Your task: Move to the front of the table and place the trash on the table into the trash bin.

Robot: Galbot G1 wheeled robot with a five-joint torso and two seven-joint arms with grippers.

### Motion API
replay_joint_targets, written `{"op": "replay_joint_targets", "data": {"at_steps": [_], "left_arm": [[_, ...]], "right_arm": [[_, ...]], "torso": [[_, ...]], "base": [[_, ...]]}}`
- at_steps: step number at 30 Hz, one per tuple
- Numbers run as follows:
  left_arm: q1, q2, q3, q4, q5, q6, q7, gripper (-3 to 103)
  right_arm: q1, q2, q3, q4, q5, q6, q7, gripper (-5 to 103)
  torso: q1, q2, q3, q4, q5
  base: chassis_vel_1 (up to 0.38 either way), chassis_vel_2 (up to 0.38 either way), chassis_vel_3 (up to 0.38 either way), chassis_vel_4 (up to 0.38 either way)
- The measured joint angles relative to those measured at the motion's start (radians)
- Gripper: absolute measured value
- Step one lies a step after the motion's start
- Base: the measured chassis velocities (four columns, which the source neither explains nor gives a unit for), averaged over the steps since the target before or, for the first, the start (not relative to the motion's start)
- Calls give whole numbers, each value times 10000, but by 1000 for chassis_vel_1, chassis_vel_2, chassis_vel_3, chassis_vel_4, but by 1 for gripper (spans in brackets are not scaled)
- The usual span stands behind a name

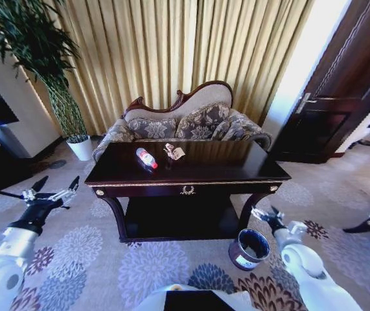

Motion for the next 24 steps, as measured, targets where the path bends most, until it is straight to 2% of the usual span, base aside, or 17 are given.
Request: {"op": "replay_joint_targets", "data": {"at_steps": [2, 5, 9, 12, 17, 24], "left_arm": [[0, -49, 0, 10, -94, -5, -6, 100], [29, -66, -9, -4, -159, -12, -7, 100], [50, -73, -25, -83, -220, -29, -14, 100], [46, -90, -8, -168, -230, -9, -48, 100], [44, -95, -6, -305, -216, 412, -302, 100], [33, -66, -52, -329, -151, 701, -468, 100]], "right_arm": [[-217, -12, -24, 1351, 203, 13, -10, 100], [-284, -53, -97, 2144, 313, 5, -11, 100], [-349, -183, -251, 3409, 380, -382, 39, 100], [-289, -310, -379, 3620, 248, -693, 243, 100], [-208, -387, -358, 3427, 184, -782, 318, 100], [-246, -418, -320, 3383, 153, -799, 321, 100]], "torso": [[-1, 0, 0, 2, -3], [0, 0, 0, 1, -2], [0, 0, 0, 1, 1], [0, 1, 0, 0, 1], [0, 0, 1, 1, 4], [-1, 1, 0, 0, 2]], "base": [[0, 0, 0, 0], [0, 0, 0, 0], [0, 0, 0, 0], [0, 0, 0, 0], [0, 0, 0, 0], [0, 0, 0, 0]]}}
